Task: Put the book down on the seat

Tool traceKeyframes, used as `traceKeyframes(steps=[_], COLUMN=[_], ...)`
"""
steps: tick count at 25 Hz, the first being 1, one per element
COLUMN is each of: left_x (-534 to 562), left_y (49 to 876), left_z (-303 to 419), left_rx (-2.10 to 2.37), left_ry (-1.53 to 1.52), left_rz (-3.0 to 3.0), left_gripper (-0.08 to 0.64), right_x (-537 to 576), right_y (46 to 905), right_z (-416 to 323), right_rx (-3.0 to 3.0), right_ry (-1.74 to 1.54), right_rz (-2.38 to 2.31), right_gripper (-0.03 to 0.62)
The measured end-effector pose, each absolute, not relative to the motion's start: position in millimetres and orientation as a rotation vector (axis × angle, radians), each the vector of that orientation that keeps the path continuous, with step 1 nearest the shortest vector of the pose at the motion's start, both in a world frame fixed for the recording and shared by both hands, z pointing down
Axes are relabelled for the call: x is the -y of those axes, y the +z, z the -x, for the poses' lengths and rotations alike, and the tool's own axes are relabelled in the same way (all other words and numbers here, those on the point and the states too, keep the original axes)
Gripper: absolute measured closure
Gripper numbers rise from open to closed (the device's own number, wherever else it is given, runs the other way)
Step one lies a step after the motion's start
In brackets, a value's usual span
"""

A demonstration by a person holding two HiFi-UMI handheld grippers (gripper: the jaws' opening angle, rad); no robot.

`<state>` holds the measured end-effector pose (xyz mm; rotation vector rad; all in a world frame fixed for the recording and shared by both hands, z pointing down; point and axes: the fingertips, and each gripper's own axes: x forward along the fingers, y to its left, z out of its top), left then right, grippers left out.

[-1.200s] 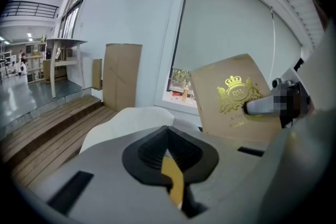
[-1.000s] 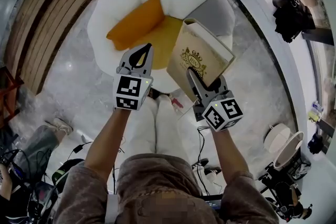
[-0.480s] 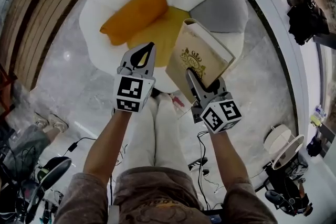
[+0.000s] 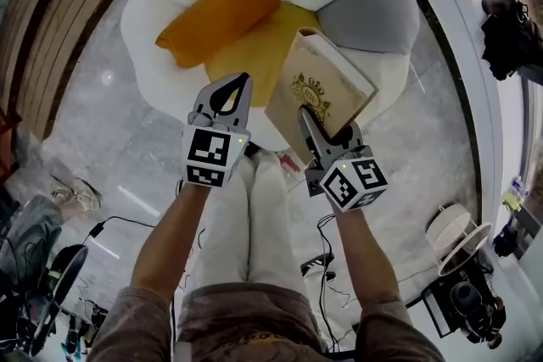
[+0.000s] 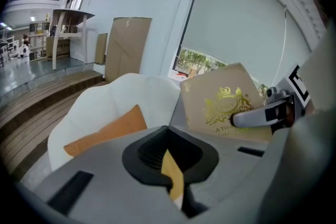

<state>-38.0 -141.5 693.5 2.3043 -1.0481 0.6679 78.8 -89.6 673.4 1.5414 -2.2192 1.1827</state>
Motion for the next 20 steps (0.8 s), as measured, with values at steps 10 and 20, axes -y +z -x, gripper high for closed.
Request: traceKeyframes(steps=[10,20], left_x=[131,125], left_y=[719,751], left_z=[36,41], left_rx=[1.013,0.984], left_ry=[0.691,0.715], left_rz=[-2.298,-2.281], left_gripper=[0.557,0.556], right_x=[106,142], right_y=[738,816], right_z=[-70,-57], right_rx=[2.200,2.191], right_ry=[1.265,1.433], right_rz=[-1.466,-1.470], right_gripper=[0.360,0.360])
